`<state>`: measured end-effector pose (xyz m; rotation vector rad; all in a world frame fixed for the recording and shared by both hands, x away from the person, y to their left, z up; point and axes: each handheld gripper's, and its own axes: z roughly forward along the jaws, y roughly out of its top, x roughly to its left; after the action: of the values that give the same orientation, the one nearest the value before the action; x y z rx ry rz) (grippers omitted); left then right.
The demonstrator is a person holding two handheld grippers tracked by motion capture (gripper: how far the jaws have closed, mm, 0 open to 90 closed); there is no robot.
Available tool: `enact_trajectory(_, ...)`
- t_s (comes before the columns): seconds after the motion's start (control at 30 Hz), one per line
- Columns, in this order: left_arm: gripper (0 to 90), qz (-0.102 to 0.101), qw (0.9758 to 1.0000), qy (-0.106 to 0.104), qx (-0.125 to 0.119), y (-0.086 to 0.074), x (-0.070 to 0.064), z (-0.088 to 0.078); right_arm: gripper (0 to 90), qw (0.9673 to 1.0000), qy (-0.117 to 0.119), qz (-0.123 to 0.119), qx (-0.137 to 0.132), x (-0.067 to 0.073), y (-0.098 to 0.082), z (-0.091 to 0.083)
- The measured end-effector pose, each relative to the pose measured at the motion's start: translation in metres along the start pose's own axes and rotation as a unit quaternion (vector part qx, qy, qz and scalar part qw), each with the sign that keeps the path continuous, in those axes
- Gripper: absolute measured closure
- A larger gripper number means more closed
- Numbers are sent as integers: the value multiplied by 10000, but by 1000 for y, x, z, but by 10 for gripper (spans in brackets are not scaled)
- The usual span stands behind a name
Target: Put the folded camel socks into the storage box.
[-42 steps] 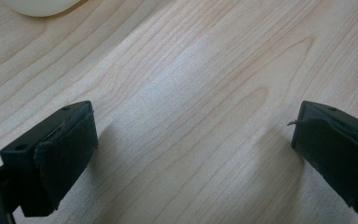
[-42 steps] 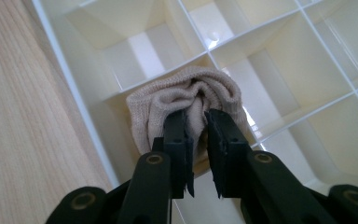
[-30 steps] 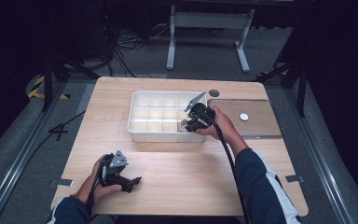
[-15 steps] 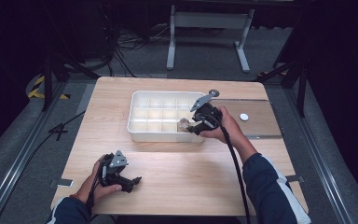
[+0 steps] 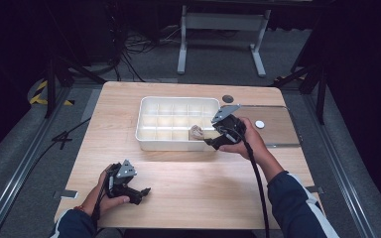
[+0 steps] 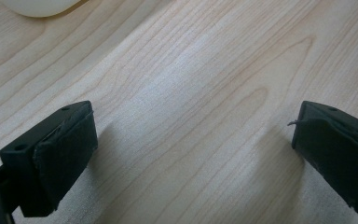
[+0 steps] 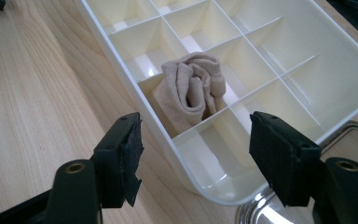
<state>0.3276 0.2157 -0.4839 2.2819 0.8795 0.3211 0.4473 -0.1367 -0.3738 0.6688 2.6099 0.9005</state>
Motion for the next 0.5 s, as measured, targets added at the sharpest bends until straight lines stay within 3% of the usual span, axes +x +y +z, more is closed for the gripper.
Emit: enact_trajectory(0.5, 2, -1, 10000, -1, 2, 0, 0, 0, 344, 9997, -189, -130, 31, 7, -24, -20)
